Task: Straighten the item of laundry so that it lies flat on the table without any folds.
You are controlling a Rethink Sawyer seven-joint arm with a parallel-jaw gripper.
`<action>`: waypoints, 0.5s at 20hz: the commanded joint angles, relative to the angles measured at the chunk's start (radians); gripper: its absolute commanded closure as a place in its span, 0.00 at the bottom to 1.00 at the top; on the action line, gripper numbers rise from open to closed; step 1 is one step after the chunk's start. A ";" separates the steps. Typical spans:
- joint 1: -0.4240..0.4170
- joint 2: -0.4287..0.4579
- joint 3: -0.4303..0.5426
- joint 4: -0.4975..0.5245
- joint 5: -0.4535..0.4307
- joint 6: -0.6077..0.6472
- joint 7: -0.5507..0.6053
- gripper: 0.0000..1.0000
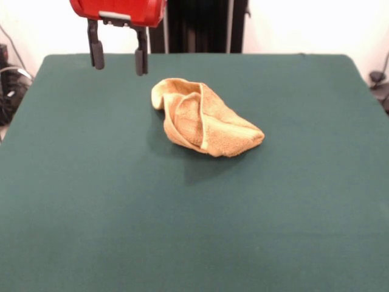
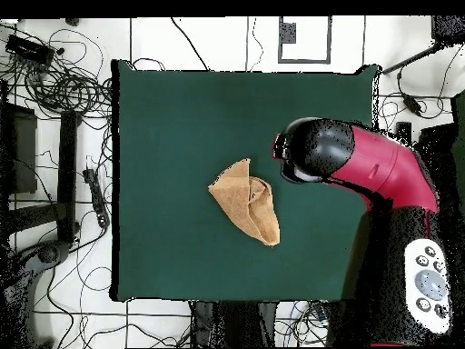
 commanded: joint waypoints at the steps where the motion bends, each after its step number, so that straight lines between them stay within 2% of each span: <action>1: 0.031 0.085 0.133 0.061 0.001 0.019 0.026 0.00; 10: 0.043 0.145 0.130 -0.052 0.010 0.090 0.054 0.00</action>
